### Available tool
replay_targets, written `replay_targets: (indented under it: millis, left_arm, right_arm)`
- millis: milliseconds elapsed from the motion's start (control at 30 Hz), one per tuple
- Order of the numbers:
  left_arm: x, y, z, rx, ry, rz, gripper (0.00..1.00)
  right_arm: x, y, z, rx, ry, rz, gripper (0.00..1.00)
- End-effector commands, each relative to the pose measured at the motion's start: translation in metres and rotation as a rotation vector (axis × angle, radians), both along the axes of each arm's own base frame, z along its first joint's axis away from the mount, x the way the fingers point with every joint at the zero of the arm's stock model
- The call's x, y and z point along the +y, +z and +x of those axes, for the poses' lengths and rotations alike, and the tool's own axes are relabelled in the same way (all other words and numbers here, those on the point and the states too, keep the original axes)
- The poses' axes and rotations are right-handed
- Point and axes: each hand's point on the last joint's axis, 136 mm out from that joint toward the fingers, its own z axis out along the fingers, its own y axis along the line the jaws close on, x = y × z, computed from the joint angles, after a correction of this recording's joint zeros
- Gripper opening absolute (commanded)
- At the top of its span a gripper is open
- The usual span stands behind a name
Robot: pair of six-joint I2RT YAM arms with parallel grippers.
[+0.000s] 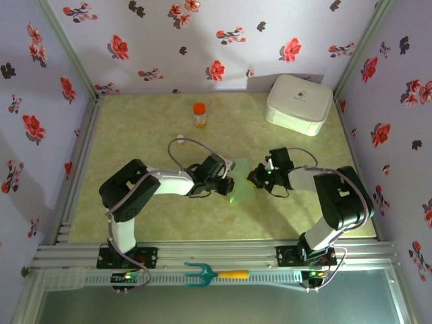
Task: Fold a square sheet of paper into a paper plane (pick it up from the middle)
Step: Fold the triangle a second time at the center of the table.
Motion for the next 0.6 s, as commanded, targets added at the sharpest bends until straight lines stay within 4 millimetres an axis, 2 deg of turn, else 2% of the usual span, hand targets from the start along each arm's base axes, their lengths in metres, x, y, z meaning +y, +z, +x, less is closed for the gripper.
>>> replay_targets:
  millis: [0, 100, 200, 400, 467, 567]
  left_arm:
    - [0.010, -0.021, -0.009, 0.056, -0.008, 0.071, 0.05]
    - [0.011, -0.021, -0.009, 0.055, -0.009, 0.072, 0.05]
    - [0.012, -0.022, -0.009, 0.057, -0.010, 0.077, 0.05]
    - [0.010, -0.023, -0.009, 0.062, -0.008, 0.072, 0.05]
    - [0.010, -0.023, -0.009, 0.061, -0.007, 0.071, 0.05]
    - [0.009, -0.023, -0.009, 0.061, -0.008, 0.069, 0.06]
  right_arm:
    - [-0.024, -0.030, -0.013, 0.073, -0.060, -0.096, 0.00]
    - [-0.032, -0.031, -0.011, 0.092, -0.124, -0.073, 0.00]
    - [-0.028, -0.015, -0.003, 0.074, -0.173, 0.002, 0.00]
    - [-0.043, 0.000, 0.006, 0.074, -0.267, -0.047, 0.00]
    - [-0.035, 0.017, 0.017, -0.004, -0.261, 0.042, 0.00]
    - [-0.021, 0.038, 0.018, -0.057, -0.165, 0.060, 0.00]
